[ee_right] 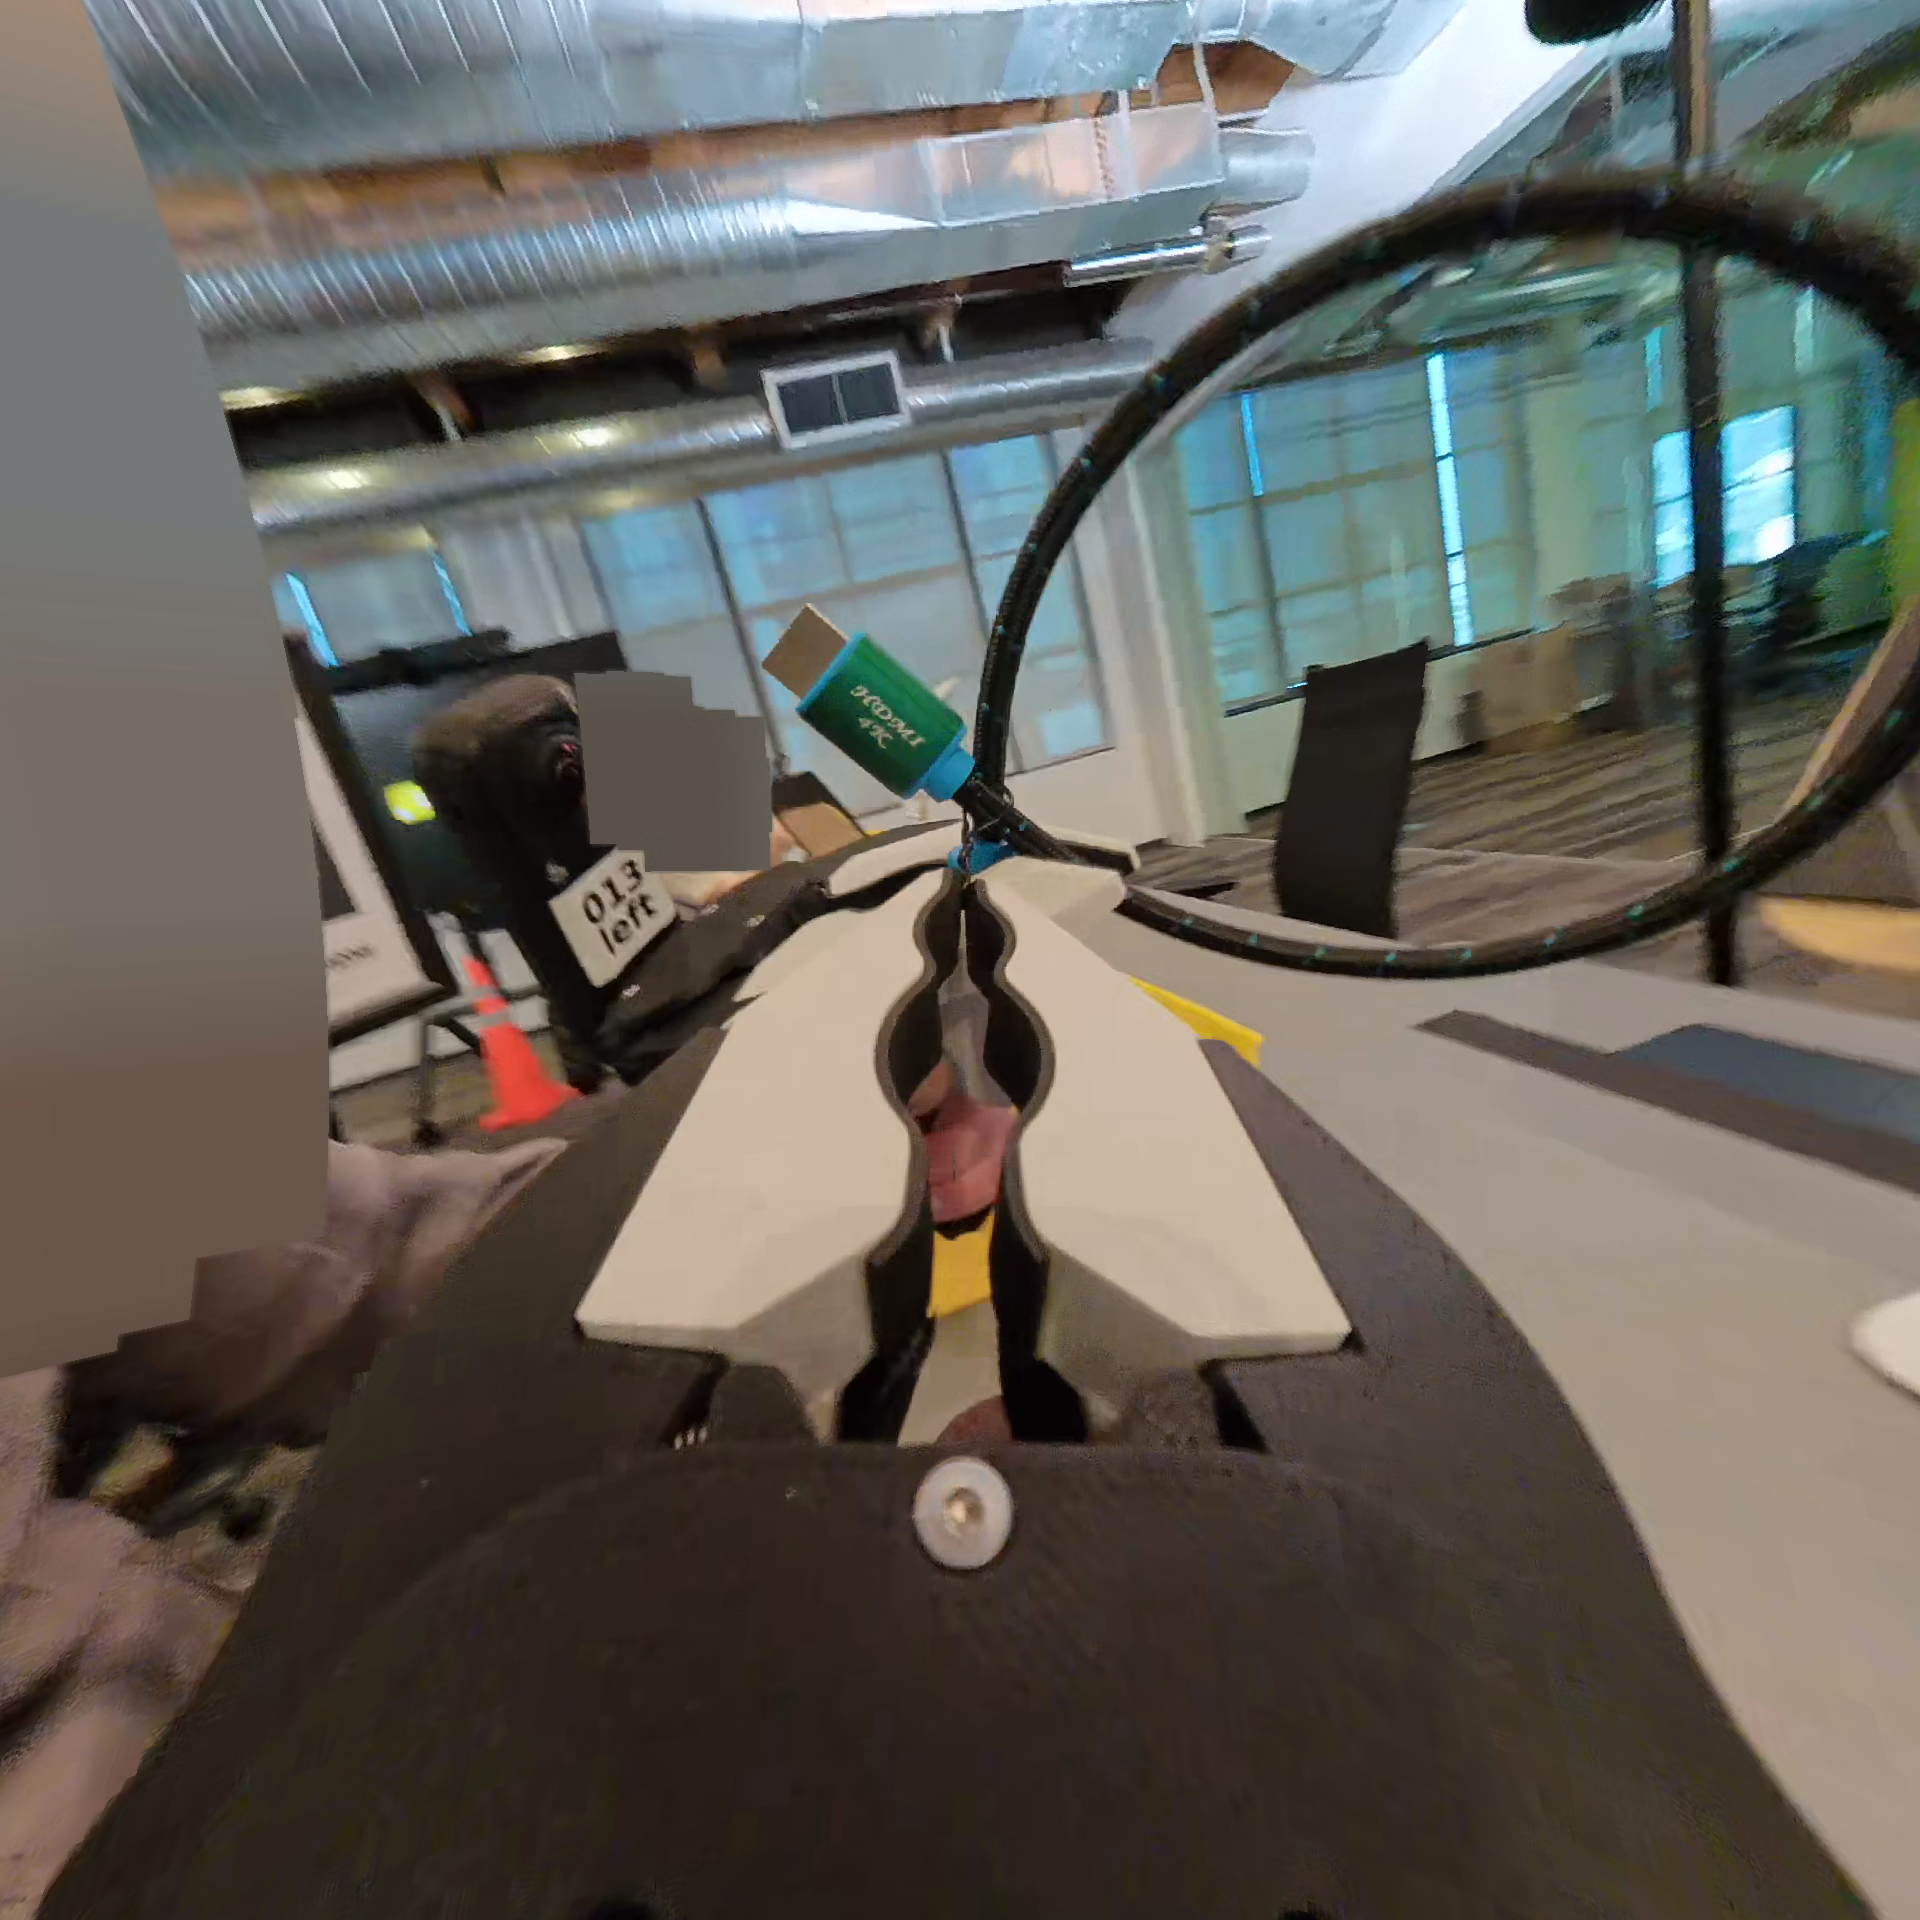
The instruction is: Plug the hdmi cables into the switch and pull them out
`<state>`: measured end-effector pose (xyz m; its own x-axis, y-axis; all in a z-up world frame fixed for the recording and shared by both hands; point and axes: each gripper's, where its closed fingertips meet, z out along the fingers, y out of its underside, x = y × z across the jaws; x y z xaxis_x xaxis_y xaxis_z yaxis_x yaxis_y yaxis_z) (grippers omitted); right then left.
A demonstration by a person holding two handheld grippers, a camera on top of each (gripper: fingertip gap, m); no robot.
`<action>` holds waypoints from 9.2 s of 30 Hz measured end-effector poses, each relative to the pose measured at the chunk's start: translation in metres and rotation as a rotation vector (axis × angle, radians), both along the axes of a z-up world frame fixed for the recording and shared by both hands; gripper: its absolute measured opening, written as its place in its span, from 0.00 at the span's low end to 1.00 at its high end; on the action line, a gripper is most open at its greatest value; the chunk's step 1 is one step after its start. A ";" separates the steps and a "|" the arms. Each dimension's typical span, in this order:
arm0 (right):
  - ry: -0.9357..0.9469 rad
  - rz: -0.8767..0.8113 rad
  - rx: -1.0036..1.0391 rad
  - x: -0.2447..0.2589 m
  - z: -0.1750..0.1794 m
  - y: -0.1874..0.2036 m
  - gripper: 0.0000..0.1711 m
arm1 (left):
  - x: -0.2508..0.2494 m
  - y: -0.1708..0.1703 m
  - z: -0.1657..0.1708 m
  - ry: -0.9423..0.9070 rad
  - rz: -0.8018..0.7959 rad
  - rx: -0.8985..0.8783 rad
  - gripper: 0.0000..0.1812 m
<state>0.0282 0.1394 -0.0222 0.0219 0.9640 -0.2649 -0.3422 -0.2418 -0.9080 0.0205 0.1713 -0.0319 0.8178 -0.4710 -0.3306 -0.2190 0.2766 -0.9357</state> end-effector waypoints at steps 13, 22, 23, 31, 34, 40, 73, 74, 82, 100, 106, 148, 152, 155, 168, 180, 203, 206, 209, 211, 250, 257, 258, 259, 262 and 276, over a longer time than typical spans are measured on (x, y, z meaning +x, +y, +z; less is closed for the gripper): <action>0.382 0.570 -0.505 -0.004 0.021 -0.030 0.00 | 0.002 -0.008 0.009 0.032 0.022 0.115 0.04; -0.017 -0.067 0.177 -0.001 0.013 -0.012 0.10 | -0.002 -0.004 0.008 0.031 0.024 0.062 0.04; -0.071 -0.134 0.269 0.000 0.012 -0.011 0.10 | -0.001 -0.004 0.007 0.033 0.023 0.059 0.04; -0.414 -0.531 0.900 0.006 -0.002 -0.001 0.08 | 0.005 -0.002 -0.001 0.066 0.000 0.001 0.04; -0.516 -0.636 1.100 0.008 -0.006 0.001 0.08 | 0.008 -0.002 -0.004 0.088 -0.012 -0.028 0.04; -0.588 -0.718 1.288 0.007 -0.008 0.000 0.07 | 0.011 0.000 -0.012 0.136 -0.023 -0.093 0.04; -0.609 -0.726 1.287 0.009 -0.016 0.010 0.07 | 0.015 -0.004 -0.016 0.149 -0.046 -0.131 0.04; -0.609 -0.730 1.287 0.010 -0.016 0.010 0.06 | 0.015 -0.004 -0.016 0.150 -0.048 -0.131 0.04; -0.601 -0.731 1.277 0.011 -0.015 0.011 0.02 | 0.016 -0.005 -0.017 0.153 -0.053 -0.133 0.04; -0.394 -0.472 0.794 0.017 -0.007 0.006 0.00 | 0.014 -0.005 -0.013 0.149 -0.023 -0.084 0.04; -0.202 -0.246 0.404 0.012 -0.003 0.005 0.00 | 0.007 -0.002 -0.007 0.162 0.031 -0.022 0.04; -0.507 -0.744 1.169 0.003 -0.008 0.000 0.06 | 0.004 0.002 -0.009 0.220 0.063 0.017 0.04; -0.522 -0.769 1.212 0.002 -0.008 -0.001 0.07 | 0.005 0.002 -0.010 0.223 0.060 0.013 0.04; -0.529 -0.786 1.245 0.001 -0.007 -0.001 0.07 | 0.005 0.002 -0.011 0.225 0.057 0.008 0.04; -0.589 -0.834 1.413 -0.001 -0.009 -0.001 0.06 | 0.007 0.002 -0.017 0.289 0.055 -0.037 0.04; -0.547 -0.772 1.265 0.002 -0.010 0.000 0.00 | 0.008 0.002 -0.019 0.303 0.062 -0.045 0.04; 0.139 0.256 -0.225 -0.012 0.006 -0.027 0.00 | -0.031 0.019 0.001 0.179 0.233 -0.003 0.04; 0.068 0.217 -0.087 -0.002 0.014 -0.030 0.00 | -0.039 0.021 0.007 0.164 0.249 -0.004 0.04; 0.005 0.079 0.008 0.023 0.023 -0.013 0.00 | -0.041 0.022 0.007 0.161 0.245 -0.021 0.04; -0.049 -0.010 0.059 0.046 0.029 -0.002 0.00 | -0.042 0.024 0.004 0.157 0.239 -0.037 0.04; -0.686 -0.467 0.744 0.094 -0.010 -0.005 0.16 | 0.023 0.012 -0.067 0.452 -0.066 -0.258 0.04; -0.891 -0.384 1.130 0.037 -0.031 0.000 0.20 | 0.016 0.008 -0.080 0.769 0.000 -0.164 0.04; -0.906 -0.366 1.135 0.036 -0.033 0.001 0.22 | 0.014 0.008 -0.082 0.783 -0.001 -0.168 0.04; -0.918 -0.338 1.122 0.037 -0.036 0.002 0.22 | 0.014 0.007 -0.081 0.778 -0.012 -0.170 0.04; -0.944 -0.231 1.026 0.043 -0.045 0.003 0.22 | 0.013 0.005 -0.075 0.789 -0.019 -0.147 0.04; -0.879 -0.381 0.839 0.028 -0.053 0.049 0.00 | -0.008 0.016 -0.044 0.758 0.099 -0.069 0.22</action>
<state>0.0559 0.1887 -0.0755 0.1904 0.7222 0.6649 0.5290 0.4951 -0.6893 0.0129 0.1870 -0.0755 0.4186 -0.4473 -0.7904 -0.8282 0.1689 -0.5343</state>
